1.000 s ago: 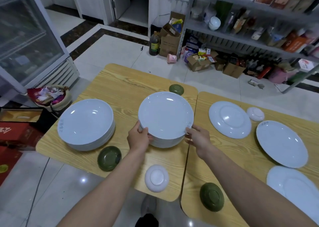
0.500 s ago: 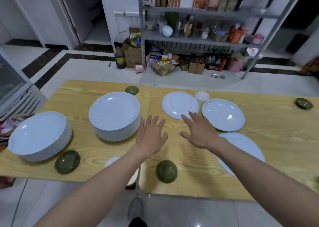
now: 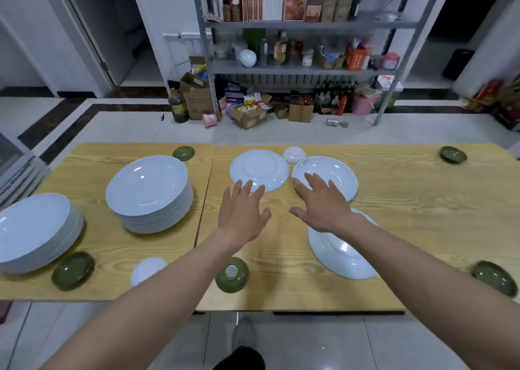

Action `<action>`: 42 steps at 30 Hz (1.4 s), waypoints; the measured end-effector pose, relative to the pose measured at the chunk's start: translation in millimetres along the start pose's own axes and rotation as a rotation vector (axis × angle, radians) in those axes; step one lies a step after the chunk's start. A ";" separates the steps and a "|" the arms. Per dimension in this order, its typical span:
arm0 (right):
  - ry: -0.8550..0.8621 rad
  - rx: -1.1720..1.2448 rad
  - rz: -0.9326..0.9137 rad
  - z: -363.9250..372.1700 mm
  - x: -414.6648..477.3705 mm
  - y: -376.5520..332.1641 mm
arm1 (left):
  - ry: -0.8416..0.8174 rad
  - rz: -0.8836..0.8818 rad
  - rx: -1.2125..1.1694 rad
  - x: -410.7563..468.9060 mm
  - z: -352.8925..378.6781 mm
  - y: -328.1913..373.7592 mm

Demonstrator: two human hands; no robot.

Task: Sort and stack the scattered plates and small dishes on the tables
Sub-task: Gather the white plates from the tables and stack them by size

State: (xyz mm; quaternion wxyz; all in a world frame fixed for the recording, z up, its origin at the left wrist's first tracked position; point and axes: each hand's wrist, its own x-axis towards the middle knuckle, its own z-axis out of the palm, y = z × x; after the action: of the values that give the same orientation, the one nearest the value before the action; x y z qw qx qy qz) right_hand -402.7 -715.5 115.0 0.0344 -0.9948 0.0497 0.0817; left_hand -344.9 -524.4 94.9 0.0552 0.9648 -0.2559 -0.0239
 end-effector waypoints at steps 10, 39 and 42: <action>0.000 -0.006 -0.048 -5.2 87.8 0.7 | -0.001 -0.005 -0.007 81.3 8.6 -25.7; -0.292 0.716 0.384 46.3 298.5 36.8 | -0.293 -0.634 -0.608 262.9 89.9 -86.5; -0.321 0.746 0.478 59.1 314.1 41.4 | -0.308 -0.754 -0.678 272.5 100.5 -95.5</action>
State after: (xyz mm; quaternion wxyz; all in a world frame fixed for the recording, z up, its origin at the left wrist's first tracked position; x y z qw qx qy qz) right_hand -108.1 -781.4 2.3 0.3768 -0.8500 0.2976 0.2167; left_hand -68.9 -586.8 -21.1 0.3134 0.9031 0.1260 -0.2650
